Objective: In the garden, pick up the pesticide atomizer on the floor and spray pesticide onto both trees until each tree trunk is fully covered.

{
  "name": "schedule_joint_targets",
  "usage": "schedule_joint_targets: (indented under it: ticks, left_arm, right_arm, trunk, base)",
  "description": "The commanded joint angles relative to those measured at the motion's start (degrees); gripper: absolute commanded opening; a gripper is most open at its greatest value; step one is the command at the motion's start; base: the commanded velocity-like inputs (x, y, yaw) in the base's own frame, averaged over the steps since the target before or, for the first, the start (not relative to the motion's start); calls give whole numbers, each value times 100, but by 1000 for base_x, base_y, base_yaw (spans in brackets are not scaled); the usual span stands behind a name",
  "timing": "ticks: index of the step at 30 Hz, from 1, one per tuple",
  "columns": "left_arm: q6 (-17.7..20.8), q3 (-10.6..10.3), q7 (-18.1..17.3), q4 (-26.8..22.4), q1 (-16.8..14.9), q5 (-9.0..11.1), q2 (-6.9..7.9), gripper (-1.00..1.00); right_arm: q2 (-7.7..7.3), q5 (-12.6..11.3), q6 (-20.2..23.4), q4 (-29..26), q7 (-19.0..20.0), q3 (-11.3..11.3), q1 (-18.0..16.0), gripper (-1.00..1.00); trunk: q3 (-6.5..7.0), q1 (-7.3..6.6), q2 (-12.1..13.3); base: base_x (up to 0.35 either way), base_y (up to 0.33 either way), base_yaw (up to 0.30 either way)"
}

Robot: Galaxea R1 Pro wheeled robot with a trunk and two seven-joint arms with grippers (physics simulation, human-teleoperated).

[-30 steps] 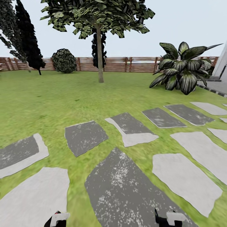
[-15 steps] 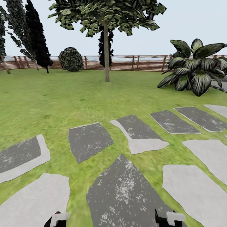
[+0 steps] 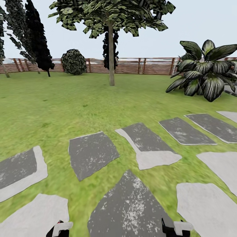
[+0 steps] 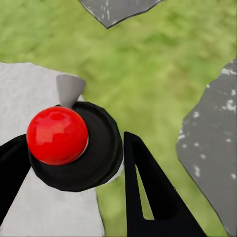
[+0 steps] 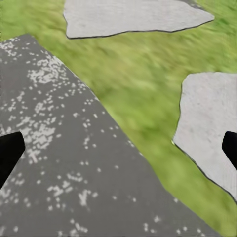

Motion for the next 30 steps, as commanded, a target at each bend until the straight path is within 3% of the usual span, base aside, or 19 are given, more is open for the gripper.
schedule_joint_targets:
  ticks: [1,30]
  left_arm:
    - [0,0,1,-1,1,0,0,-100]
    - [0,-1,1,-1,2,-9,0,-100]
  right_arm:
    - [0,0,0,0,0,0,0,100]
    - [0,0,0,-2,0,0,0,100]
  trunk:
    - [0,0,0]
    - [0,0,0]
  base:
    - [337,121,0]
    - [337,27,0]
